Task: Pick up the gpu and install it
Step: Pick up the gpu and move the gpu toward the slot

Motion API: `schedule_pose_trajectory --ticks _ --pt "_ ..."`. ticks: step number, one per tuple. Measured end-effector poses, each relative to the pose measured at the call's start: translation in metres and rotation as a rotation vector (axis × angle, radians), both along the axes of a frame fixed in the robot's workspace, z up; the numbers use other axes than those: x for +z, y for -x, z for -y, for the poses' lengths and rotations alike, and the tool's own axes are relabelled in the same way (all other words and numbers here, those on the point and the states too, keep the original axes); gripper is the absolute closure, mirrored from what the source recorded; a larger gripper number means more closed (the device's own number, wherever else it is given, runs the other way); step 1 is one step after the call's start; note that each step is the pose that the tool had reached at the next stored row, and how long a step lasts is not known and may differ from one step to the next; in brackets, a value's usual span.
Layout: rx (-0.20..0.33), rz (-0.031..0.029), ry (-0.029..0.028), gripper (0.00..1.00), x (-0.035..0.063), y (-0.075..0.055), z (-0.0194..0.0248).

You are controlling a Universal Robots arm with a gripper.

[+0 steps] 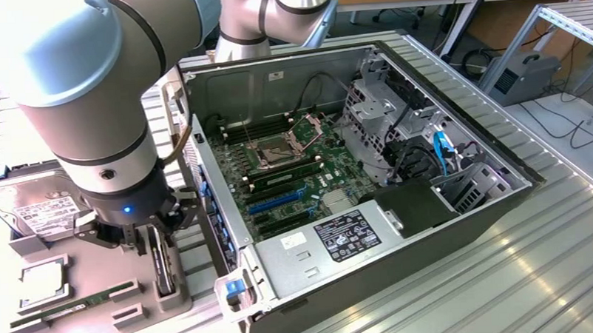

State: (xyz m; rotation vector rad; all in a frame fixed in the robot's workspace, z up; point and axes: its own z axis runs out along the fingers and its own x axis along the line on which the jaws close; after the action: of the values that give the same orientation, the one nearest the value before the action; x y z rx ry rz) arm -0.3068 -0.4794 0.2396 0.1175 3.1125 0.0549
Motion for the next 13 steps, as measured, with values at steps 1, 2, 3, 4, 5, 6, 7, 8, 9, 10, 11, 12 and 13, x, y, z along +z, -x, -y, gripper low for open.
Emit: schedule_pose_trajectory --ticks 1,2,3,4,5,6,7,8,9,10,11,12,13 --pt "0.000 0.0000 0.0000 0.58 0.0001 0.0001 0.0023" --pt "0.000 0.0000 -0.0001 0.58 0.0000 0.0001 0.0023" --pt "0.000 0.0000 -0.0001 0.58 0.0000 0.0000 0.0023" --pt "0.000 0.0000 0.0000 0.66 0.0000 0.0000 0.0023" --pt "0.000 0.0001 -0.0001 0.66 0.0000 0.0000 0.0023" --pt "0.000 0.0000 0.0000 0.66 0.0000 0.0000 0.0023" --pt "0.000 0.0000 0.0000 0.68 0.0000 0.0000 0.0023" --pt "0.000 0.0000 0.0000 0.73 0.0000 0.0000 0.0023" --pt "0.000 0.0000 0.0000 0.73 0.0000 0.0000 0.0024" --pt "0.000 0.0000 0.0000 0.73 0.0000 0.0000 0.0023" --pt "0.000 0.0000 -0.0001 0.73 0.0000 0.0000 0.0023" --pt "0.000 0.0000 0.0000 0.73 0.0000 0.0000 0.0023" --pt "0.000 0.0000 0.0000 0.73 0.0000 0.0000 0.0023"
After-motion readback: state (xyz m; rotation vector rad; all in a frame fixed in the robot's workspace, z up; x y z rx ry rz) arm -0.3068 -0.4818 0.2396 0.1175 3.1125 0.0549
